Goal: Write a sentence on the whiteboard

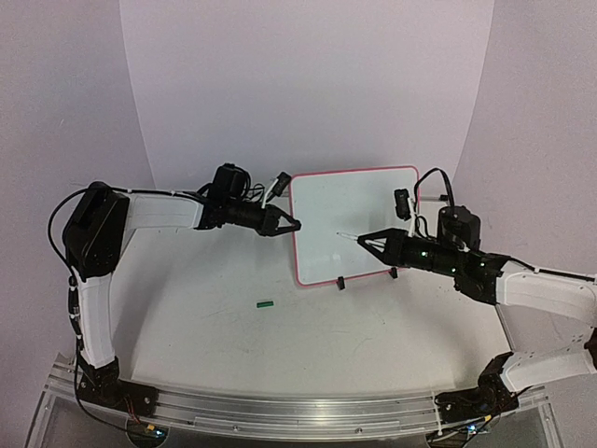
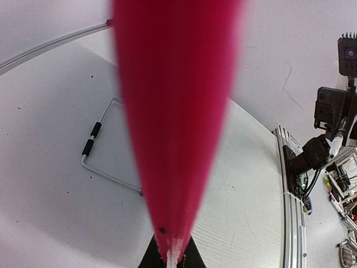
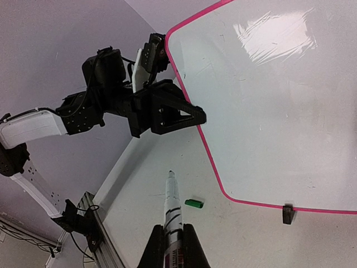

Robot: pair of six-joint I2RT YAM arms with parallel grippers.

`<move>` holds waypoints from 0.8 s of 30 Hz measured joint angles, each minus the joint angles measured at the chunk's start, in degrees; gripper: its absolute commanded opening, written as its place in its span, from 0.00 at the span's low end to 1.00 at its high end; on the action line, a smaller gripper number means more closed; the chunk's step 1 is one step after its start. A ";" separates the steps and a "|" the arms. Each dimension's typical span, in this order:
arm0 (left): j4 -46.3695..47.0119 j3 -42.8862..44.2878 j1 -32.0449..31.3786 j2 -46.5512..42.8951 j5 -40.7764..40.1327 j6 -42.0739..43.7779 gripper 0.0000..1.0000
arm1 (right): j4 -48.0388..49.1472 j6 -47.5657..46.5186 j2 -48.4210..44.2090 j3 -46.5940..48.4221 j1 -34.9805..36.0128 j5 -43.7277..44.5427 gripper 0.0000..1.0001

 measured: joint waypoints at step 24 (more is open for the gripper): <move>0.98 0.20 -0.84 1.06 -0.46 3.21 0.00 | 3.18 -2.03 9.12 7.55 2.37 3.24 0.00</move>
